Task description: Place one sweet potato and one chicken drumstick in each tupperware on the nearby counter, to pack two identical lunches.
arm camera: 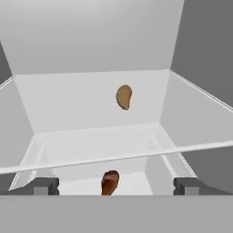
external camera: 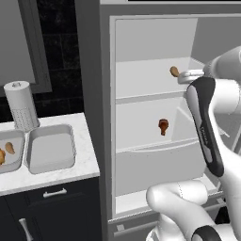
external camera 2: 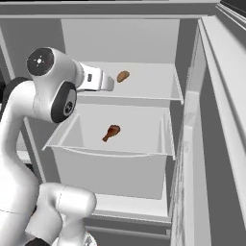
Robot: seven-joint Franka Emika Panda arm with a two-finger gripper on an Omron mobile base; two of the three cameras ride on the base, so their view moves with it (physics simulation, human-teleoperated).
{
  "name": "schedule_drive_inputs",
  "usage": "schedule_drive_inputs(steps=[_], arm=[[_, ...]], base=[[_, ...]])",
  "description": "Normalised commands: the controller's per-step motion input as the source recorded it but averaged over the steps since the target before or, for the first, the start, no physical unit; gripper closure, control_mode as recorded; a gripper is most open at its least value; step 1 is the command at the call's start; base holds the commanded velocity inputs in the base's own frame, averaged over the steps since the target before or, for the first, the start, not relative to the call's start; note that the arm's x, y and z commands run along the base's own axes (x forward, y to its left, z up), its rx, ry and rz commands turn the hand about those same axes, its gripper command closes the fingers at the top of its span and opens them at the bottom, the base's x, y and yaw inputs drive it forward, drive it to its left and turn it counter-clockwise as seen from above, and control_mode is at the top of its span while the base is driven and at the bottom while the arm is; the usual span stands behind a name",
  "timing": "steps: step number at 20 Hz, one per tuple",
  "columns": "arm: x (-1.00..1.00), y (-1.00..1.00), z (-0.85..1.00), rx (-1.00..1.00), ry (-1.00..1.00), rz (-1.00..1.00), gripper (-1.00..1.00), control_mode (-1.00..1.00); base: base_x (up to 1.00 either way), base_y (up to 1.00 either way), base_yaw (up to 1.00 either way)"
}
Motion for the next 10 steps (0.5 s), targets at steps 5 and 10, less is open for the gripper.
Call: schedule_drive_inputs(steps=[5, 10], arm=[[0.54, -0.07, -0.02, 0.00, 0.04, 0.00, -1.00, -1.00], [0.72, -0.06, -0.02, 0.00, 0.20, 0.00, -1.00, -1.00]], base=[[0.00, 0.00, 0.00], [0.00, 0.00, 0.00]])
